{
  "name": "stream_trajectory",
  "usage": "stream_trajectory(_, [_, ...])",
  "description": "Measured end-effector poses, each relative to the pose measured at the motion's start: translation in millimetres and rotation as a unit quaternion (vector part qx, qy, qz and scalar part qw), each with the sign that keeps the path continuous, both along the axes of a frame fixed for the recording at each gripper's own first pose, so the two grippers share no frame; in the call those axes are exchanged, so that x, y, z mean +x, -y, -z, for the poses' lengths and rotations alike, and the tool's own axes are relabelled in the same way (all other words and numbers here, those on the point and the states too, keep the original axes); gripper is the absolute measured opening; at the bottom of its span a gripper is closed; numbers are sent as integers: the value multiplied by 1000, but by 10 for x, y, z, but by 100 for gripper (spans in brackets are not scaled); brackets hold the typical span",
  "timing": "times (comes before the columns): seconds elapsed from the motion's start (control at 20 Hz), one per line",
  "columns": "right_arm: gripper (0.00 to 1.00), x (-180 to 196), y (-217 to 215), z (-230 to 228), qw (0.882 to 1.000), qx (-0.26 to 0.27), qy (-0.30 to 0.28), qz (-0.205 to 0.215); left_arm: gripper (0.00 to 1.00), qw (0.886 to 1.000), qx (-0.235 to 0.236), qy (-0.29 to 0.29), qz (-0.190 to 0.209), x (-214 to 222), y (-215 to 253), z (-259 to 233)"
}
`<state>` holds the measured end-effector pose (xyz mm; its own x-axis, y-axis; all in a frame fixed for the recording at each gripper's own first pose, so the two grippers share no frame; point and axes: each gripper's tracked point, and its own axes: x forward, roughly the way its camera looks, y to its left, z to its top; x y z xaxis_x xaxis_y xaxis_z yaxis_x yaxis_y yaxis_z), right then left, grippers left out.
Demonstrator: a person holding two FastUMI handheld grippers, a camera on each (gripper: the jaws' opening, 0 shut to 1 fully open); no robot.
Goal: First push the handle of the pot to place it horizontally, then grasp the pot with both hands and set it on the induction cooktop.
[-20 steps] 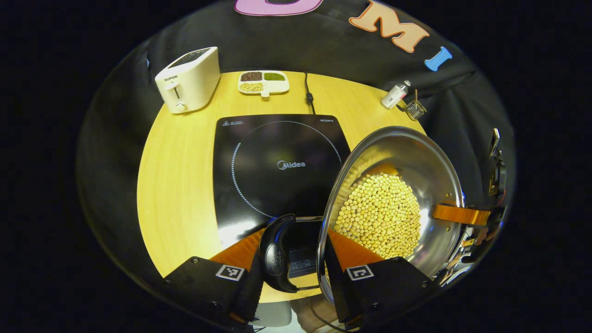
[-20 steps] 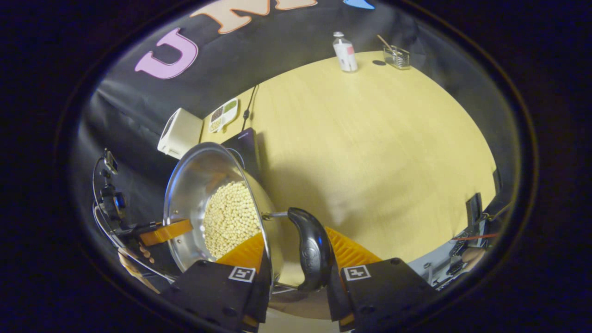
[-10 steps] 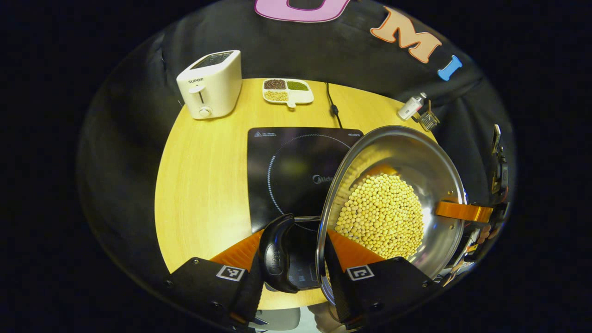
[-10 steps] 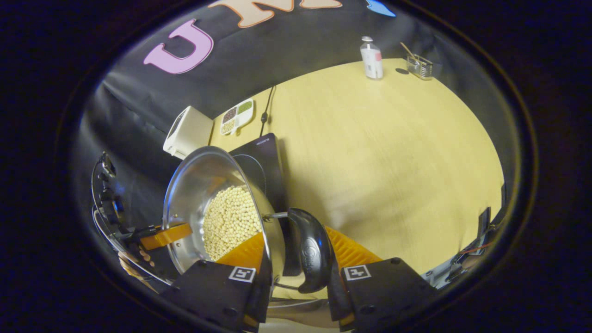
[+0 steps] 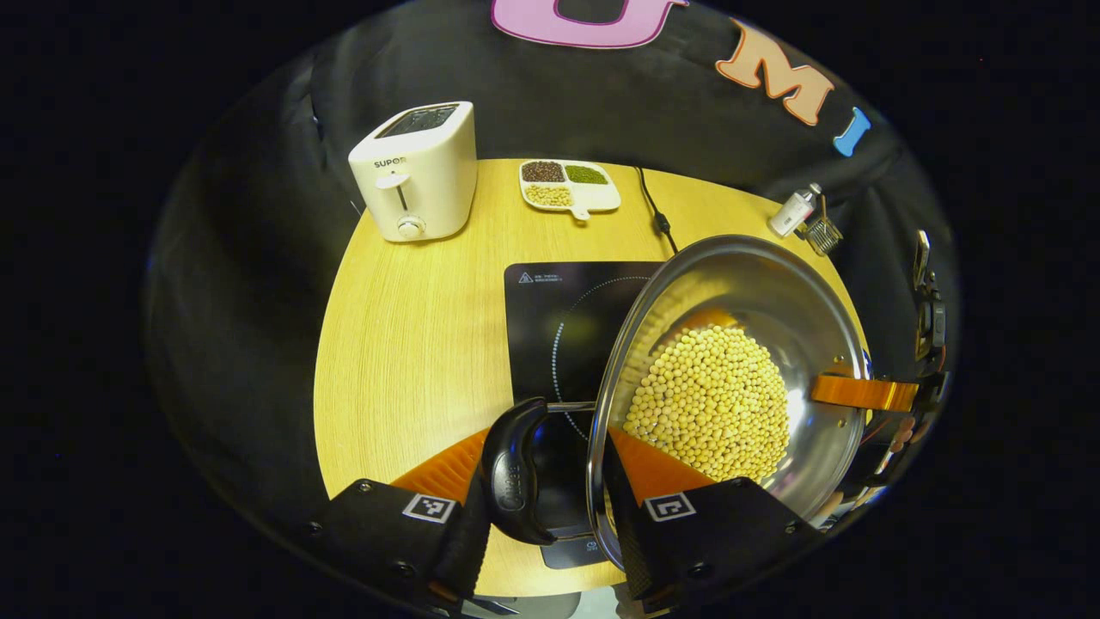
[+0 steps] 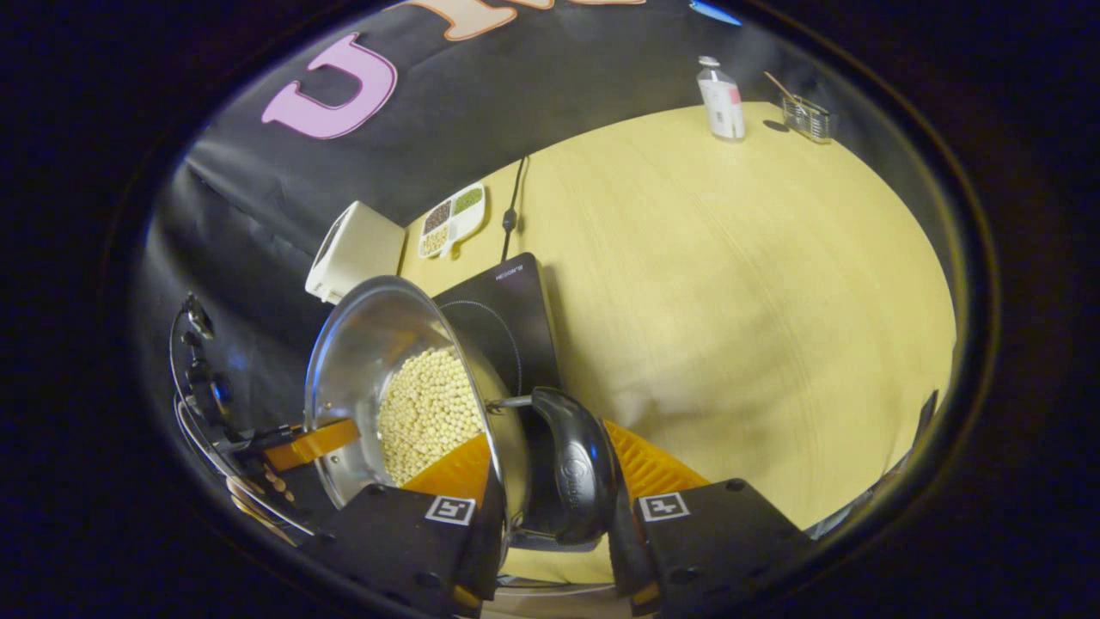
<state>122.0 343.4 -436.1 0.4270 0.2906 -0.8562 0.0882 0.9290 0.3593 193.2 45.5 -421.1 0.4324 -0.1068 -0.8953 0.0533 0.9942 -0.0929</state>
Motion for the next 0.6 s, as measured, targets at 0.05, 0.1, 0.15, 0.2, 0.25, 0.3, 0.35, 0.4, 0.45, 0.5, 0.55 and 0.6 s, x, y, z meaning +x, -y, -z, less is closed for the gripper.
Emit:
stream_trajectory(0.05, [48, 54, -12, 17, 1000, 1, 3, 1, 65, 1000, 2, 0, -2, -20, -5, -4])
stream_trajectory(0.1, [48, 99, -22, 37, 1000, 4, 6, 3, 65, 1000, 4, 3, -4, -24, -7, -19])
stream_trajectory(0.15, [48, 146, -29, 58, 1000, 6, 9, 6, 65, 1000, 6, 6, -4, -23, 0, -26])
stream_trajectory(0.2, [48, 167, -40, 73, 1000, 7, 7, 7, 65, 1000, 10, 7, -2, -28, 6, -28])
stream_trajectory(0.25, [48, 202, -45, 87, 1000, 8, 7, 8, 65, 1000, 13, 9, 0, -16, 13, -28])
stream_trajectory(0.3, [48, 237, -39, 111, 1000, 8, 7, 7, 65, 1000, 14, 10, 1, -15, 22, -24])
stream_trajectory(0.35, [48, 273, -37, 126, 1000, 9, 7, 9, 65, 1000, 14, 10, 0, -26, 15, -30])
stream_trajectory(0.4, [48, 300, -36, 153, 1000, 10, 5, 9, 65, 1000, 14, 10, -1, -30, 16, -36])
stream_trajectory(0.45, [48, 341, -30, 164, 1000, 10, 5, 10, 65, 1000, 13, 9, -2, -31, 15, -29])
stream_trajectory(0.5, [48, 369, -32, 193, 1000, 9, 4, 11, 65, 1000, 12, 7, -4, -42, 16, -30])
stream_trajectory(0.55, [48, 385, -38, 224, 1000, 8, 2, 11, 65, 1000, 11, 3, -6, -51, 9, -22])
stream_trajectory(0.6, [48, 398, -42, 264, 1000, 7, 1, 10, 65, 1000, 9, -2, -10, -52, 4, -24])
